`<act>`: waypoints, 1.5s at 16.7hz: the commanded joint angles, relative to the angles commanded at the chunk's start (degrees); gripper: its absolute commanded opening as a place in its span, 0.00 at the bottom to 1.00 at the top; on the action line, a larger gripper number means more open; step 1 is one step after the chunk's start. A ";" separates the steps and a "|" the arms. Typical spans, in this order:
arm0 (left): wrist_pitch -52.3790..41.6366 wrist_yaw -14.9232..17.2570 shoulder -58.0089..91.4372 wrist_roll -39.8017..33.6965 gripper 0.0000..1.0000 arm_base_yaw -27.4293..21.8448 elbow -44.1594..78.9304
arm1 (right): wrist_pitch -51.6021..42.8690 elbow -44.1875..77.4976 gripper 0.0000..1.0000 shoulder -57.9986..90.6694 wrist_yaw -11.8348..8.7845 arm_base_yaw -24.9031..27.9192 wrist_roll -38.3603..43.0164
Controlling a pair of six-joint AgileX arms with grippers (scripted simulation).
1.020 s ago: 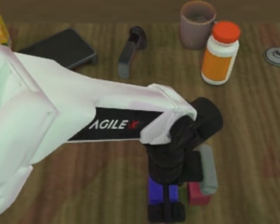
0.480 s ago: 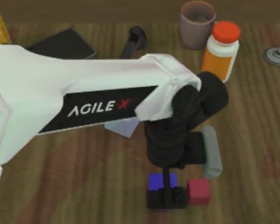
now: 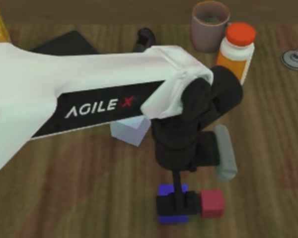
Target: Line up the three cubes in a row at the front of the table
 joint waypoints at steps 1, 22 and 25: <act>-0.61 -0.01 1.00 -1.24 1.00 0.83 1.30 | 0.00 0.00 1.00 0.00 0.00 0.00 0.00; -9.08 -0.36 22.36 -39.00 1.00 23.46 30.72 | 0.00 0.00 1.00 0.00 0.00 0.00 0.00; -1.27 -0.34 24.14 -38.91 1.00 23.49 25.39 | 0.00 0.00 1.00 0.00 0.00 0.00 0.00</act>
